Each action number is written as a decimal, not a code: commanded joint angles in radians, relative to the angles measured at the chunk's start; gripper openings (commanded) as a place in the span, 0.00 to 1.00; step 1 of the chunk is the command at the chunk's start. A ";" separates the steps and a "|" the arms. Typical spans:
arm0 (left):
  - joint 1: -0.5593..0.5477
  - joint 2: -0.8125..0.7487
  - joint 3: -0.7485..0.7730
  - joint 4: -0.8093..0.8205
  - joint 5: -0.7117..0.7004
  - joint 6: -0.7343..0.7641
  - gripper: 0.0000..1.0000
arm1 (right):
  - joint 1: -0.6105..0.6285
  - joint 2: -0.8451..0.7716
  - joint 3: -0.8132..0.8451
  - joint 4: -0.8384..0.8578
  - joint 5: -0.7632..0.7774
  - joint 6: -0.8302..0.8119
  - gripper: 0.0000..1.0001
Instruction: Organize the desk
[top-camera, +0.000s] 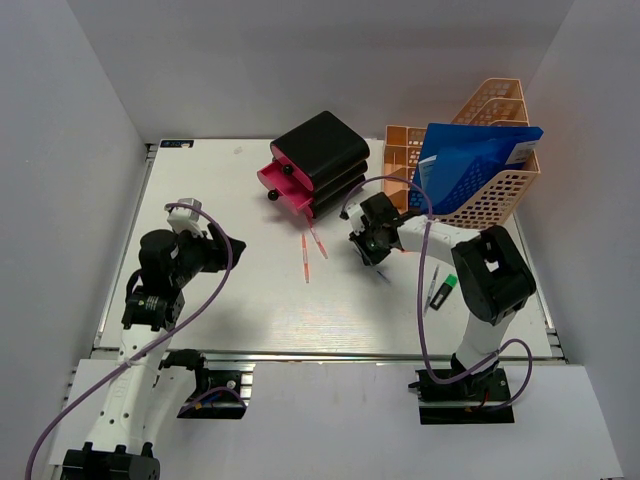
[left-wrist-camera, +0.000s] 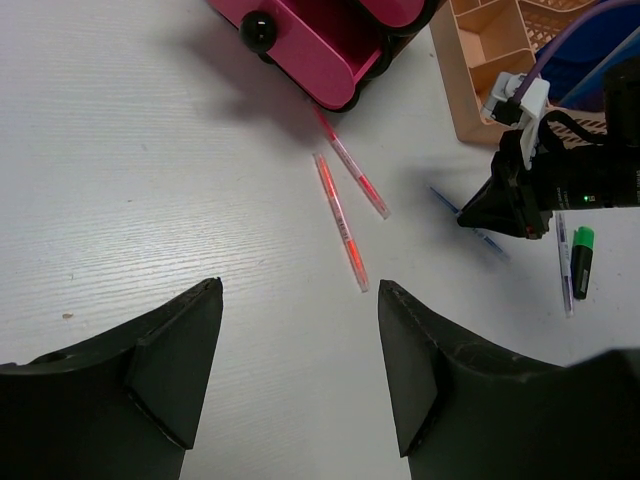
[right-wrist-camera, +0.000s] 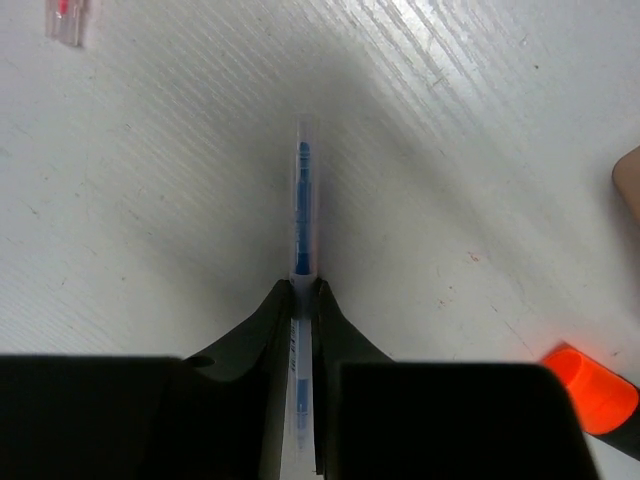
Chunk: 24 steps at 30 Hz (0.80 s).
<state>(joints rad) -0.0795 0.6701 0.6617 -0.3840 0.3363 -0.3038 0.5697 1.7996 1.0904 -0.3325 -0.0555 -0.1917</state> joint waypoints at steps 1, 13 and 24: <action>0.004 -0.020 -0.005 -0.001 0.000 0.003 0.73 | 0.005 0.060 -0.008 -0.097 -0.081 -0.069 0.00; 0.004 0.019 -0.011 0.011 0.021 0.006 0.73 | 0.025 0.082 0.653 -0.382 -0.312 -0.376 0.00; 0.004 0.020 -0.020 0.019 0.033 0.006 0.73 | 0.134 0.238 1.021 -0.200 -0.388 -0.259 0.00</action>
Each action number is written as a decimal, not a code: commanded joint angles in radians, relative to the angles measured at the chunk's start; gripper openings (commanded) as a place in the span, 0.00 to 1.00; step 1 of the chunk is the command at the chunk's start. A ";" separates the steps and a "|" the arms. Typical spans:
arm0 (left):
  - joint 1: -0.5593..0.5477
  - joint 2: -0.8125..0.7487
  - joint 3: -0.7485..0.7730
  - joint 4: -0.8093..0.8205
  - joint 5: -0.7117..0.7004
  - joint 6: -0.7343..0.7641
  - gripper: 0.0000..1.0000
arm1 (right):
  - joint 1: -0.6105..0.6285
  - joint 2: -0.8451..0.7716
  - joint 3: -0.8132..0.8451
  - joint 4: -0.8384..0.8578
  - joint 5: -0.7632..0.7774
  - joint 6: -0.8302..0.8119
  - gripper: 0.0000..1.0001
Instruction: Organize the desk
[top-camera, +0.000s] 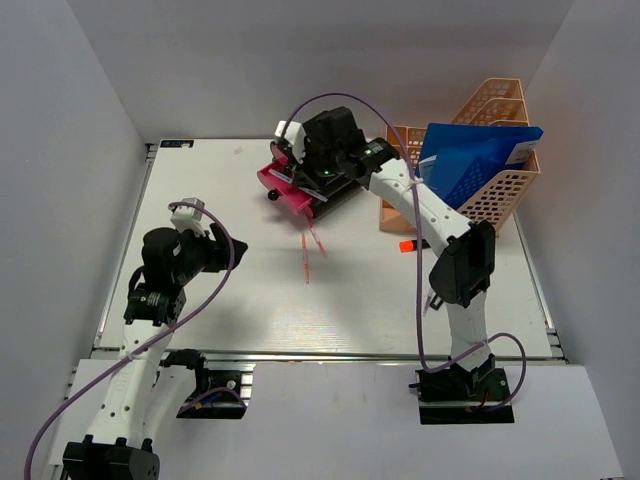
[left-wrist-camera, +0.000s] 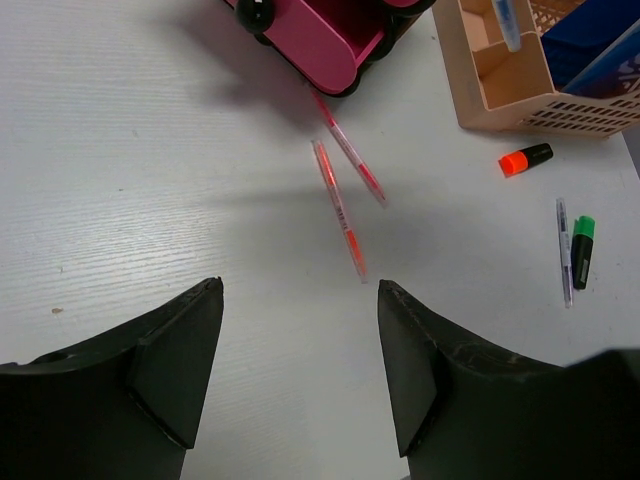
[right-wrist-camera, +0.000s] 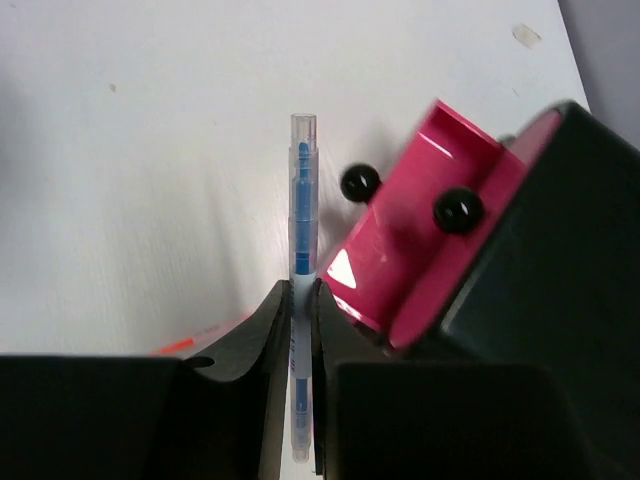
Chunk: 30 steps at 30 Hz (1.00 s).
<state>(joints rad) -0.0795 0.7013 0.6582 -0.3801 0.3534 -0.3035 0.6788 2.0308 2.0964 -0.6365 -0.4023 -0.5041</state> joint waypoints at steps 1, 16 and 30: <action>0.004 -0.014 -0.019 0.015 0.016 0.006 0.73 | 0.031 0.006 0.005 0.139 -0.036 0.087 0.00; 0.004 -0.029 -0.019 0.017 0.029 0.006 0.73 | 0.064 0.154 -0.076 0.619 0.255 0.237 0.00; 0.004 -0.048 -0.019 0.021 0.027 0.007 0.73 | 0.062 0.244 -0.101 0.690 0.359 0.207 0.03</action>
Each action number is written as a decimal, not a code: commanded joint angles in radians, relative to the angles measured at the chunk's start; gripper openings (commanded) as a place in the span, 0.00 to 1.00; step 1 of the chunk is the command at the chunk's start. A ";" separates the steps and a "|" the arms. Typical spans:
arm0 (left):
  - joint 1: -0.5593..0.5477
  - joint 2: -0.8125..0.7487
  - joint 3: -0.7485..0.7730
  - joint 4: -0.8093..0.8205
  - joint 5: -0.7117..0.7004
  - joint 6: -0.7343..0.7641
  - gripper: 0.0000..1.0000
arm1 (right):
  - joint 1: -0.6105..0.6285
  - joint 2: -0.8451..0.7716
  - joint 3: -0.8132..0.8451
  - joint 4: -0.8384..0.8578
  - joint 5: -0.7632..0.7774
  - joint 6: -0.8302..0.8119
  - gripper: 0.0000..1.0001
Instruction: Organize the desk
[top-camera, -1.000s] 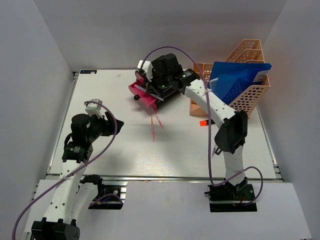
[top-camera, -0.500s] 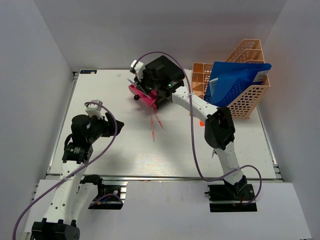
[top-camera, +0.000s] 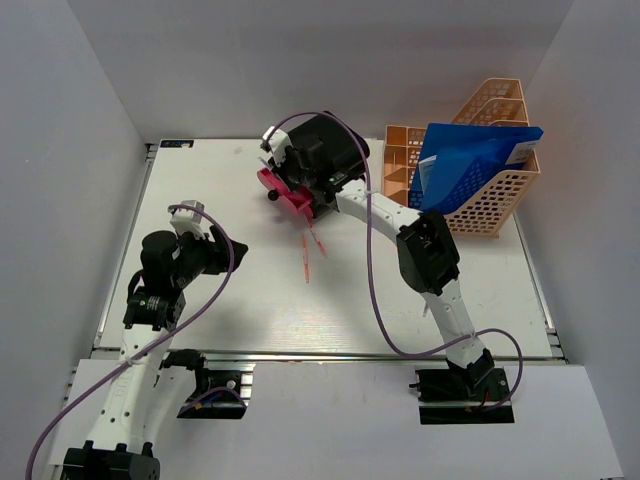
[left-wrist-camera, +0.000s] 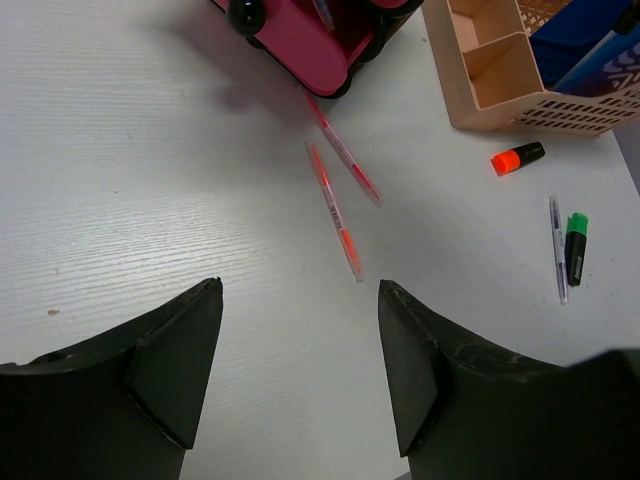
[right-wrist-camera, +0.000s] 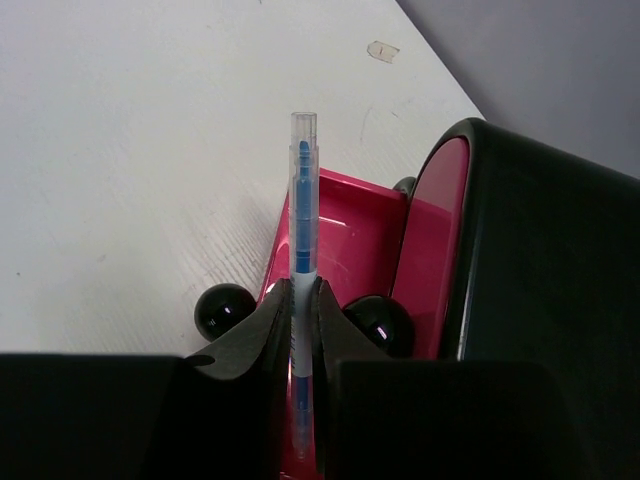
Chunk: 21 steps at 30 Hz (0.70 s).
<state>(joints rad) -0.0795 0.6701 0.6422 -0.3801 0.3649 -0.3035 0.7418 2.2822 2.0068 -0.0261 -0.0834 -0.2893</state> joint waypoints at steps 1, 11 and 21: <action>0.004 -0.017 -0.001 0.020 0.020 0.009 0.73 | -0.001 -0.010 -0.017 0.078 0.040 -0.008 0.07; 0.004 -0.015 -0.006 0.029 0.039 0.010 0.73 | 0.002 -0.088 -0.066 0.048 0.024 -0.004 0.41; -0.020 0.126 -0.007 0.142 0.268 0.024 0.38 | -0.024 -0.468 -0.394 0.003 -0.102 0.116 0.00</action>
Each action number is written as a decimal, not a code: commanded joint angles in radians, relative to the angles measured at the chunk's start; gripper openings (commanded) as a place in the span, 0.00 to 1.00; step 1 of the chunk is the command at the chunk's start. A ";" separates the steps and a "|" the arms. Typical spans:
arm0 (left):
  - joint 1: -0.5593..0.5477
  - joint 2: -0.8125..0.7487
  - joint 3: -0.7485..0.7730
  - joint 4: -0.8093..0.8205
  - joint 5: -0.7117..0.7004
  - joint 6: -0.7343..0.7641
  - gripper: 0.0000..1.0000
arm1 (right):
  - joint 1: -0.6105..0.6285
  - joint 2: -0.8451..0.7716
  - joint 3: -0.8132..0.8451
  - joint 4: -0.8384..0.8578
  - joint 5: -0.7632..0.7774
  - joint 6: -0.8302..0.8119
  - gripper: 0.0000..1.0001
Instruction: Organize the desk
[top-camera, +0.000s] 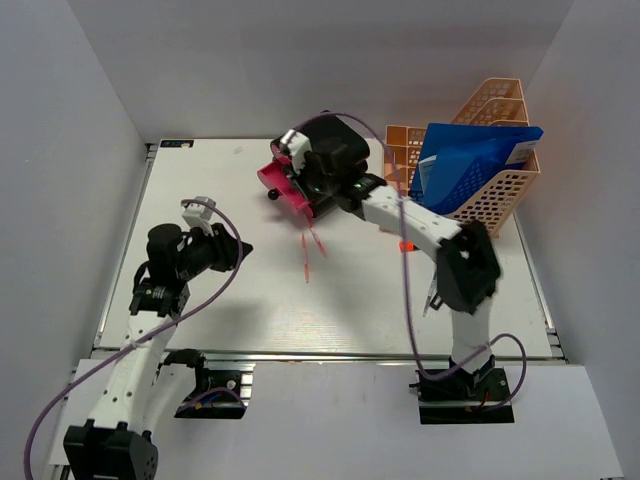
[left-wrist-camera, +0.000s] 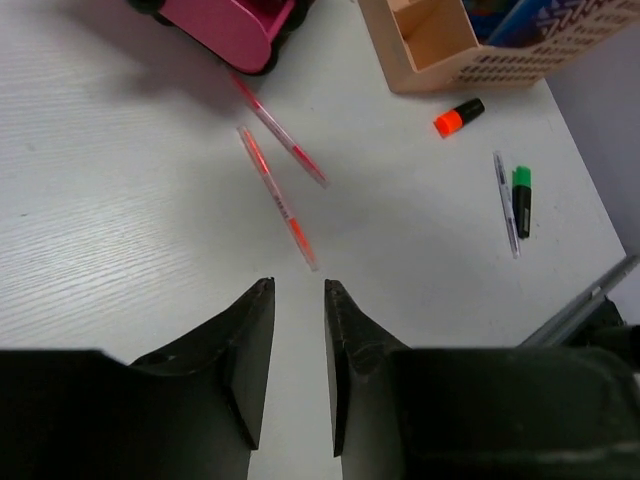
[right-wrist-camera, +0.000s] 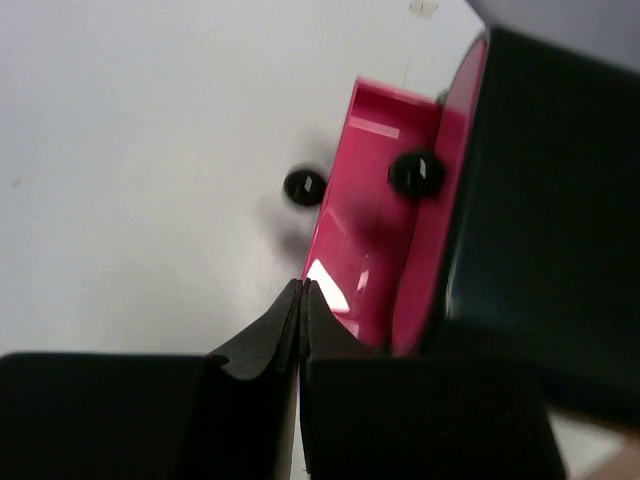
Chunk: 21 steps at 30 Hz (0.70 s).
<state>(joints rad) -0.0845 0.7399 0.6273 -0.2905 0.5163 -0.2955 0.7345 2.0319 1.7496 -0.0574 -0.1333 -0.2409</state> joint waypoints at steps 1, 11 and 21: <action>-0.015 0.100 0.012 0.077 0.131 0.007 0.37 | -0.027 -0.321 -0.216 0.045 -0.043 0.075 0.00; -0.343 0.445 0.092 0.105 -0.184 -0.073 0.54 | -0.230 -0.642 -0.705 -0.085 -0.149 0.098 0.21; -0.575 0.849 0.377 -0.110 -0.749 -0.195 0.73 | -0.379 -0.752 -0.829 -0.078 -0.308 0.118 0.40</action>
<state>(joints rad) -0.6231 1.5036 0.9192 -0.3386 -0.0303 -0.4538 0.3920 1.3384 0.9184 -0.1780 -0.3576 -0.1364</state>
